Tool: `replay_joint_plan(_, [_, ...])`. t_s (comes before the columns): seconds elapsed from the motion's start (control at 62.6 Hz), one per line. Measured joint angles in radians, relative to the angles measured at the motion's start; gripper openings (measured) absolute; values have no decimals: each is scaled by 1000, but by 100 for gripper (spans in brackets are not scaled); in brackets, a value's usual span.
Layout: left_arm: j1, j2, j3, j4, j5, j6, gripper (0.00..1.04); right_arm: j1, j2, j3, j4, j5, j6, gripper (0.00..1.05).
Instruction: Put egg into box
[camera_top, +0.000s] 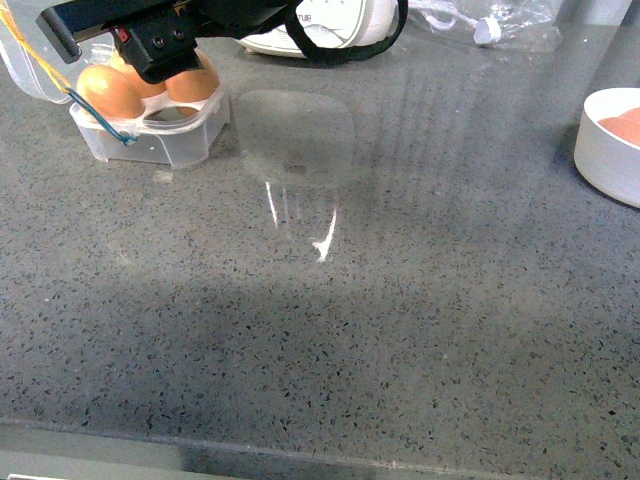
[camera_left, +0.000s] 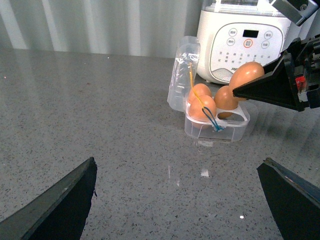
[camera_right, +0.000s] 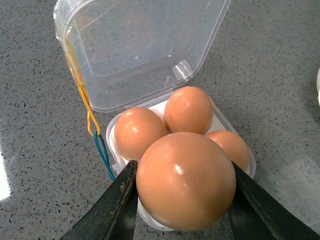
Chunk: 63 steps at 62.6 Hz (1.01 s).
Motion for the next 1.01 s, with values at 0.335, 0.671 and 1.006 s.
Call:
replay_joint_plan(0.335, [0,0,0,0,0,0,98,11,12,5,-47,16,-6,42])
replay_joint_plan(0.671, [0,0,0,0,0,0,98,8,21,18,-77,27,-22,44])
replay_joint_plan(1.006, [0,0,0,0,0,0,98,-3,26,18,-82,30,-21,97])
